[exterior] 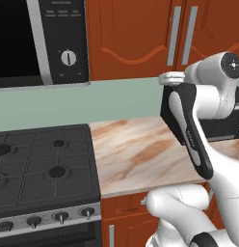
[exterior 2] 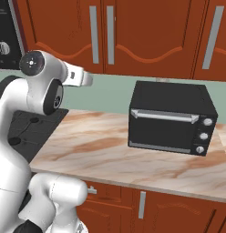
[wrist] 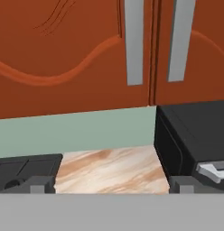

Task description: Get the candle and the liquor from the cabinet and move them to the dining counter.

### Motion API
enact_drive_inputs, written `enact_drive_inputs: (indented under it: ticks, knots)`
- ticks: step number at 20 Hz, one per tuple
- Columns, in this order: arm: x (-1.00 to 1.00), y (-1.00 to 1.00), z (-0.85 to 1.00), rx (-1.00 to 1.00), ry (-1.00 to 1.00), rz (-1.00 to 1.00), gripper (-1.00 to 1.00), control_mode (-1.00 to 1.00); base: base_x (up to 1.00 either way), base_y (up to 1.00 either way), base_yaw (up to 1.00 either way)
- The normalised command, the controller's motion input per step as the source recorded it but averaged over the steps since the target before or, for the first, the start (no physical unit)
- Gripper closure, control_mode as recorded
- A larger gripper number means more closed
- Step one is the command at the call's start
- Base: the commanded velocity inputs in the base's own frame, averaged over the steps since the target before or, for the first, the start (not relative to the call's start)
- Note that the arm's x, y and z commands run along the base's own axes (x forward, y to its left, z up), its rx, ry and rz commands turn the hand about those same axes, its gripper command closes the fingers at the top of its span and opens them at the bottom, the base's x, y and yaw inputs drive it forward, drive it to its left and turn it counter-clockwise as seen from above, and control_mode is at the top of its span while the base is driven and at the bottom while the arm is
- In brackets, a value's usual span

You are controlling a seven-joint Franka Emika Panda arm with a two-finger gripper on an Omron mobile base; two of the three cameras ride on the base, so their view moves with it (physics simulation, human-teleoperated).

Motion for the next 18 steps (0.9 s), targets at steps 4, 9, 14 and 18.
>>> enact_drive_inputs:
  ticks: [4,9,14,18]
  knots:
    - [0.01,-0.07,0.38,0.0,-0.13,0.0,-1.0,-1.0,0.0,0.0,0.0]
    - [0.09,-0.04,0.4,0.0,0.0,0.0,-1.0,-1.0,0.0,0.0,0.0]
    - [0.23,-0.06,0.36,0.0,0.06,0.0,-1.0,-1.0,0.0,0.0,0.0]
    - [0.33,-0.07,0.34,0.0,0.09,0.0,-1.0,-1.0,0.0,0.0,0.0]
